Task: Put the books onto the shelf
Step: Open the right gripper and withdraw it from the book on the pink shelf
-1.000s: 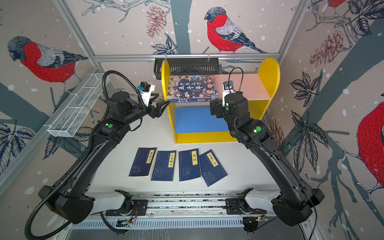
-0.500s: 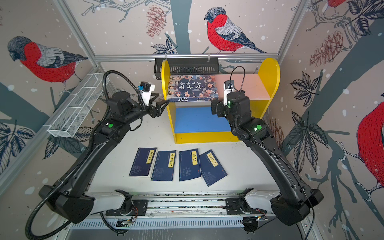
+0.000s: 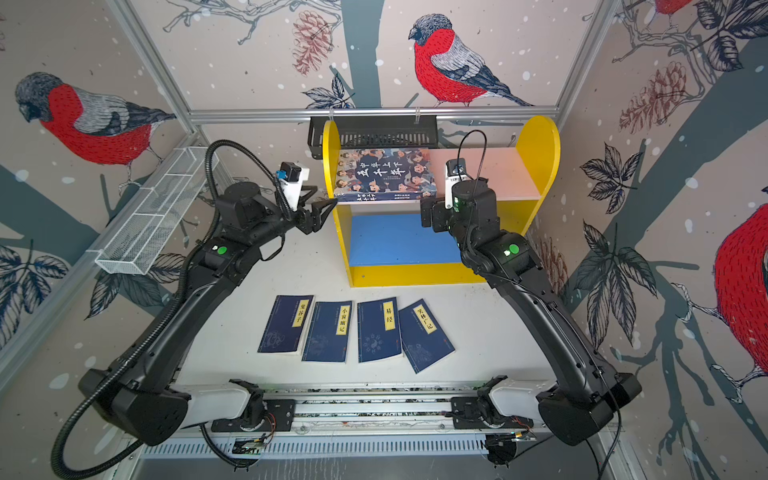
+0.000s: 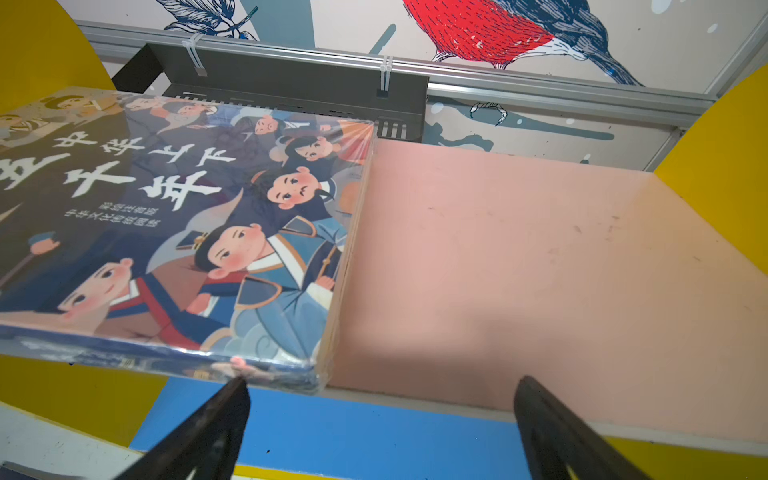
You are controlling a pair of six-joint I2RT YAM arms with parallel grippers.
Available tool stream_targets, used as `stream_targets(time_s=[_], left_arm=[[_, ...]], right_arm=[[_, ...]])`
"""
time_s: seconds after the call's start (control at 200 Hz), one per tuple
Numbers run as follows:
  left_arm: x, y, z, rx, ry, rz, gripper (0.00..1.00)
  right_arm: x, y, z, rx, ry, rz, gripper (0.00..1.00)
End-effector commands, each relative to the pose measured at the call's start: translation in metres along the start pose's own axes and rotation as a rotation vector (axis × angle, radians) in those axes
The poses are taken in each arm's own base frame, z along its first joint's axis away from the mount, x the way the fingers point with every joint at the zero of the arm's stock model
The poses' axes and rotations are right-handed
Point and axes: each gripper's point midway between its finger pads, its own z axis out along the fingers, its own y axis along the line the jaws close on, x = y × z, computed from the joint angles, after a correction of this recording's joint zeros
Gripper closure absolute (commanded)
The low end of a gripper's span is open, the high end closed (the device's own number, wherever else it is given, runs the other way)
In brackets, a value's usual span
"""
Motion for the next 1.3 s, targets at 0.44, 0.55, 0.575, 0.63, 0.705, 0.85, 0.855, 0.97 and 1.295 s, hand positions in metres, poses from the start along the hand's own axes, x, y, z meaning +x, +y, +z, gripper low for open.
stream_targets(time_s=[0.44, 0.55, 0.575, 0.63, 0.705, 0.85, 0.855, 0.97, 1.295], left_arm=[[-0.014, -0.007, -0.013, 0.016, -0.033, 0.031, 0.22], [-0.013, -0.012, -0.013, 0.043, -0.034, 0.023, 0.22], [-0.013, -0.012, -0.013, 0.047, -0.035, 0.021, 0.22], [-0.013, -0.013, -0.012, 0.053, -0.035, 0.019, 0.22], [-0.014, -0.011, -0.011, 0.046, -0.038, 0.021, 0.21], [-0.016, -0.008, -0.008, 0.031, -0.041, 0.019, 0.22], [-0.017, -0.008, -0.008, 0.030, -0.042, 0.019, 0.22], [-0.016, -0.007, -0.007, 0.027, -0.041, 0.010, 0.22], [-0.014, -0.008, -0.011, 0.028, -0.030, -0.007, 0.22]], right_arm=[[-0.034, 0.005, -0.036, -0.124, -0.109, 0.062, 0.00], [-0.042, 0.003, -0.040, -0.176, -0.127, 0.107, 0.00], [-0.043, 0.002, -0.041, -0.187, -0.131, 0.116, 0.00], [-0.047, 0.000, -0.042, -0.204, -0.137, 0.134, 0.00], [-0.051, -0.002, -0.044, -0.234, -0.144, 0.159, 0.00], [-0.053, -0.004, -0.046, -0.259, -0.144, 0.181, 0.00], [-0.053, -0.004, -0.046, -0.260, -0.145, 0.181, 0.00], [-0.051, -0.003, -0.050, -0.282, -0.142, 0.193, 0.00], [-0.040, 0.001, -0.059, -0.320, -0.128, 0.222, 0.00]])
